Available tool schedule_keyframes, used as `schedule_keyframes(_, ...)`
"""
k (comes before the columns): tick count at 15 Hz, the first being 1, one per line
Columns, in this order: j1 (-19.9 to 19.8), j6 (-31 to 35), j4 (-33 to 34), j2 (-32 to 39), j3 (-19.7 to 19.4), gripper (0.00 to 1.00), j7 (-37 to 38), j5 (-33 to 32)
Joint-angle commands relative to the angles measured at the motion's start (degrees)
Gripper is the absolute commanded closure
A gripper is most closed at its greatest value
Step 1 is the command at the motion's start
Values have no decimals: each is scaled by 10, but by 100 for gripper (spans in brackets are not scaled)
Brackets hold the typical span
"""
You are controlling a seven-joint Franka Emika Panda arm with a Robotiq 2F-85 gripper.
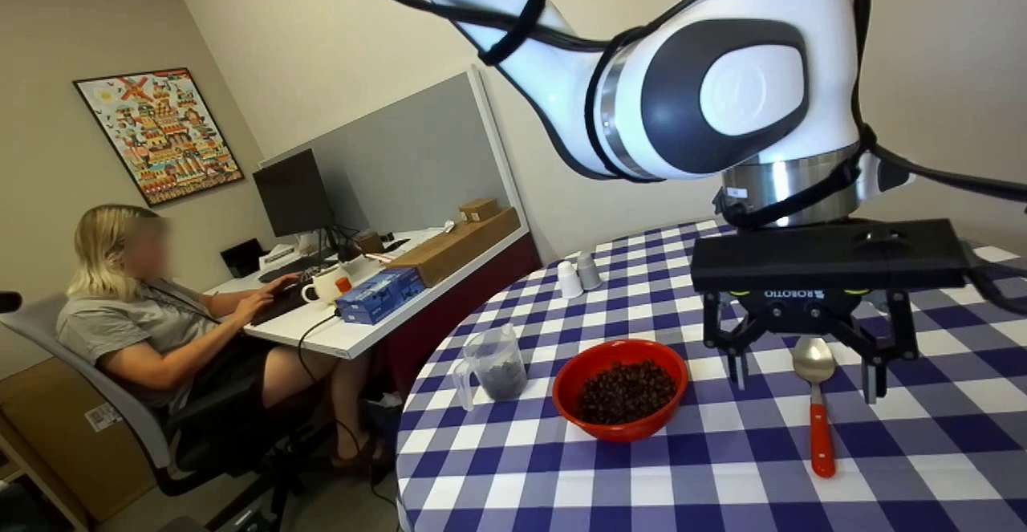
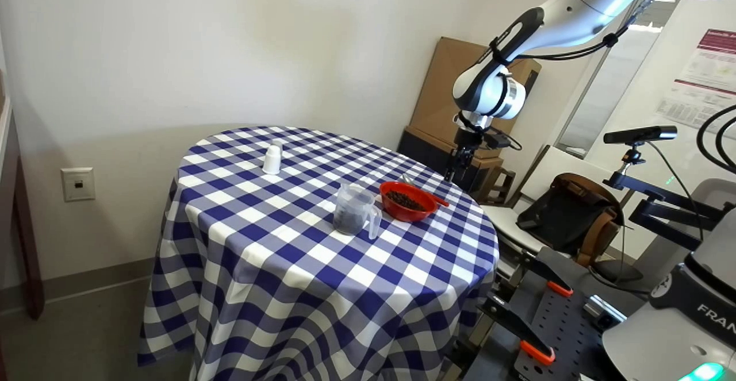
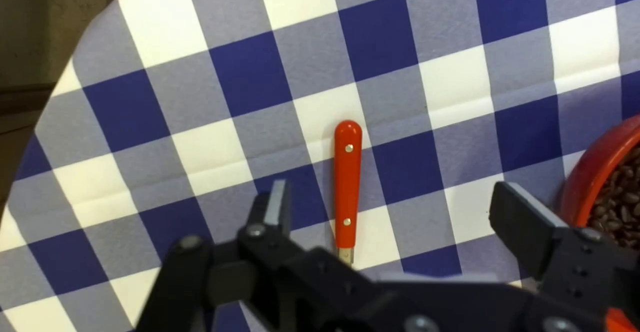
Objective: Use the spoon to transfer beans from the red bowl to the jar
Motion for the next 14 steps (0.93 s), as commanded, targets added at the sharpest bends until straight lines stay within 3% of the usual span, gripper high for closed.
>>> schedule_keyframes(1, -9, 21, 14, 29, 3, 0, 6, -7)
schedule_keyframes(8, -23, 57, 40, 78, -1, 0, 27, -11)
schedule_keyframes(14, -29, 45, 66, 109, 6, 0, 59, -12)
